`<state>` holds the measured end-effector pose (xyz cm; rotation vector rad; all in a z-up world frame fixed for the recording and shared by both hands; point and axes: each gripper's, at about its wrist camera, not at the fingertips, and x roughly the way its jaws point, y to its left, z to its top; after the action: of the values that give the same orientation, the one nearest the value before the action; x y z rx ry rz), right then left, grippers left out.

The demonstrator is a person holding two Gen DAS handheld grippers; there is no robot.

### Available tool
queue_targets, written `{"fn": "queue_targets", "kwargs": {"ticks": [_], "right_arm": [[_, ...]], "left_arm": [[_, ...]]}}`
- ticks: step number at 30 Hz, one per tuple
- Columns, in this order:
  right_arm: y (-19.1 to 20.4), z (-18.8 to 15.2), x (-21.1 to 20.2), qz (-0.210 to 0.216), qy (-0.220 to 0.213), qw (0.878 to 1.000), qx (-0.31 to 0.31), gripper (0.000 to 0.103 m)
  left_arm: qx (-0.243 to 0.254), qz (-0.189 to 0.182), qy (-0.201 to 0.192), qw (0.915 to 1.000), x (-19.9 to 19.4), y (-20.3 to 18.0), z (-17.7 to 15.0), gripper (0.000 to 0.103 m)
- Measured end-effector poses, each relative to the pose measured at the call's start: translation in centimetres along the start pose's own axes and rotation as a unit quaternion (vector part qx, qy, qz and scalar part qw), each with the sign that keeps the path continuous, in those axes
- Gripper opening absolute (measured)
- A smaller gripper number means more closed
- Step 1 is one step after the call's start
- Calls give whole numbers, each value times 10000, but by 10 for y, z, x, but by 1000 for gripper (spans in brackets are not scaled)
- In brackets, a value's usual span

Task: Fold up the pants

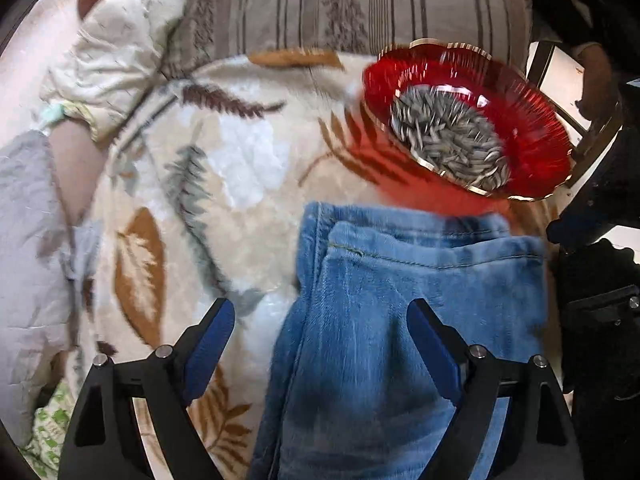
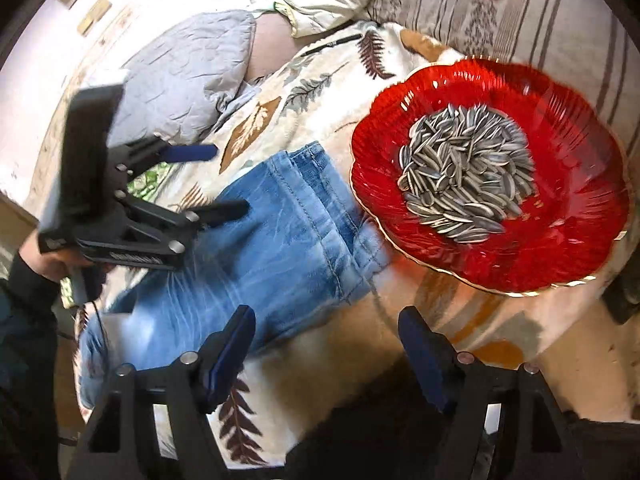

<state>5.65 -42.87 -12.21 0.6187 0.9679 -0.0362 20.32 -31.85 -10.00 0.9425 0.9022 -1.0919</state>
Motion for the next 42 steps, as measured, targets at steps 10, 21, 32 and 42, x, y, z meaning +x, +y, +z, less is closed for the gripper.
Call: {"fn": "queue_targets", "kwargs": {"ticks": [10,21,32,42], "right_arm": [[-7,23,41,177,199,9992,304,65],[32,21,9,12,-557,9957,-734,13],[13,18,31,-19,61,9994,-334,13],[12,20,42,-45,219,9992,-345,13]], "left_arm": [[-6,-500,118,9987,36,8,10,86],[-150,-418,-65,9990,1,20,21,3],[221,-337,354,9986,32,9,24,94],[-101,-902,632,9939,54,15,55,7]]}}
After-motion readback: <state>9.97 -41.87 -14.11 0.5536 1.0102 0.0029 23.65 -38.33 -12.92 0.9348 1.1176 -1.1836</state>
